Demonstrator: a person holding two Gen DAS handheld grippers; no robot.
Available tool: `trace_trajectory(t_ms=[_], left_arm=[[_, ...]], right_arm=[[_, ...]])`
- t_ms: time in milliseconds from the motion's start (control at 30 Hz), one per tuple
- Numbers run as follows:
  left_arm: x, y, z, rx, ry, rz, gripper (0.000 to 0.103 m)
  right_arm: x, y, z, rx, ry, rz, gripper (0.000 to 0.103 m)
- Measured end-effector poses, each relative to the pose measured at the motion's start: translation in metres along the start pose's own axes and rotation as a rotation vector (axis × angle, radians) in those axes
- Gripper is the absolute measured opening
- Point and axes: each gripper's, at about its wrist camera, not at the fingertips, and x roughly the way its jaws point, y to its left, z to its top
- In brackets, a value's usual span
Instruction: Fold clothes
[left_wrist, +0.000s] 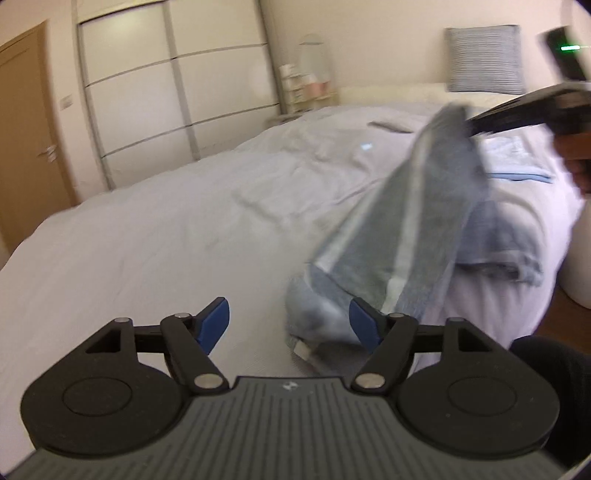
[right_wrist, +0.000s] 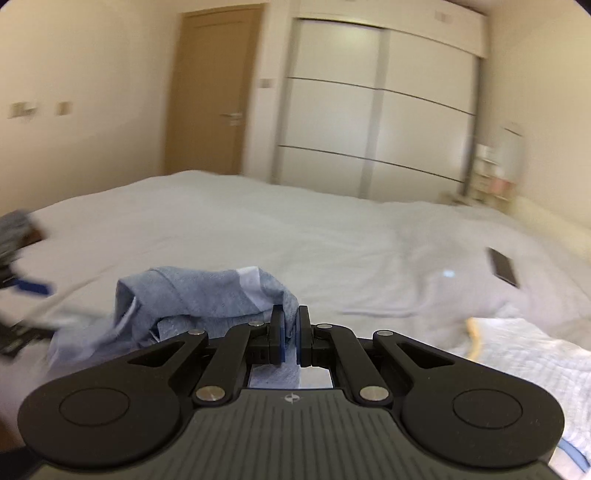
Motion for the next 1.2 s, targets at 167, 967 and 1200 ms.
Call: trace_trajectory(t_ms=[167, 967, 1200], left_arm=[[0.007, -0.038, 0.003, 0.054, -0.033, -0.152, 0.076], [0.053, 0.045, 0.096, -0.073, -0.058, -0.002, 0.004], [-0.035, 0.072, 0.136, -0.126, -0.239, 0.042, 0.0]], right_arm=[[0.022, -0.027, -0.014, 0.08, 0.074, -0.096, 0.024], [0.03, -0.002, -0.088, 0.044, 0.213, 0.186, 0.018], [-0.013, -0.045, -0.051, 0.156, 0.071, 0.074, 0.003]])
